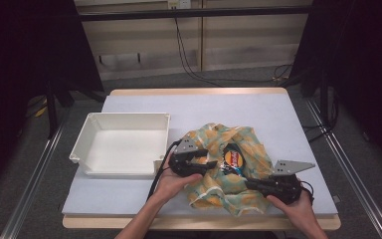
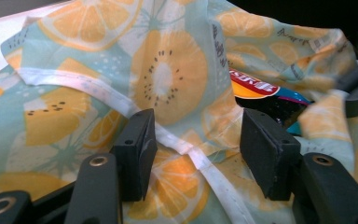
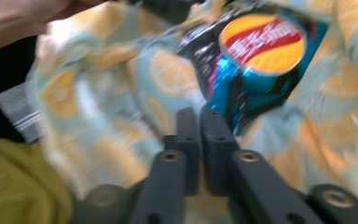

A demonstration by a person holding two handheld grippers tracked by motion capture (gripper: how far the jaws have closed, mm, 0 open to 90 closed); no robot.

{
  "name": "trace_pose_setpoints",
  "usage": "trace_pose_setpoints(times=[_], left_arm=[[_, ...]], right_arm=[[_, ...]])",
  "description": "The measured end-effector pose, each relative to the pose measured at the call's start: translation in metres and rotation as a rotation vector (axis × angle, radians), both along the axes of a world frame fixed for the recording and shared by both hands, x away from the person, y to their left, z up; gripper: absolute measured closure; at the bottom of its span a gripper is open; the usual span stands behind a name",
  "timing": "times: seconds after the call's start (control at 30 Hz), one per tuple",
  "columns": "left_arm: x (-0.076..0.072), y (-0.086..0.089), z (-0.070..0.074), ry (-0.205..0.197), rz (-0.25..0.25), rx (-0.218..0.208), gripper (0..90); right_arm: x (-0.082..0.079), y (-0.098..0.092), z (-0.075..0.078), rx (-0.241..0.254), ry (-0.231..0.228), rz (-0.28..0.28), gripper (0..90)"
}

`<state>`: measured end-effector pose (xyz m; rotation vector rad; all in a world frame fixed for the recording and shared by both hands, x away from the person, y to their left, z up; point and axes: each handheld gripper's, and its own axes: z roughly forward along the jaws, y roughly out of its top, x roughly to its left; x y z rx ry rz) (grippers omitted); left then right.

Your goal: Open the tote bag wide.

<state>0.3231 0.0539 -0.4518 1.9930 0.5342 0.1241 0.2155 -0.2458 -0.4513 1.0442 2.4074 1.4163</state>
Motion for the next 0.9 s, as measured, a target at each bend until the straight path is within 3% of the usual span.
trace_pose_setpoints(times=[0.2,0.4,0.47,0.6,0.83,0.9], left_arm=[[-0.001,-0.001,0.001,-0.015,0.001,0.027,45.5],[0.000,-0.001,0.000,-0.013,0.002,0.028,44.5],[0.000,-0.002,-0.001,-0.008,0.008,0.018,44.5],[0.000,-0.003,-0.001,-0.012,0.013,0.021,44.4],[-0.001,-0.002,0.001,-0.004,0.011,-0.002,41.3],[-0.003,0.000,0.003,-0.013,-0.006,-0.002,41.3]], right_arm=[[-0.016,-0.005,-0.016,0.000,0.049,0.034,90.0],[-0.024,-0.006,-0.014,-0.028,0.030,0.043,90.0],[-0.024,-0.008,-0.018,-0.036,0.038,0.042,90.0],[-0.022,-0.004,-0.031,-0.101,0.065,0.045,90.0],[-0.019,-0.006,-0.036,-0.097,0.079,0.041,89.7],[-0.019,-0.007,-0.034,-0.081,0.062,0.035,83.1]])
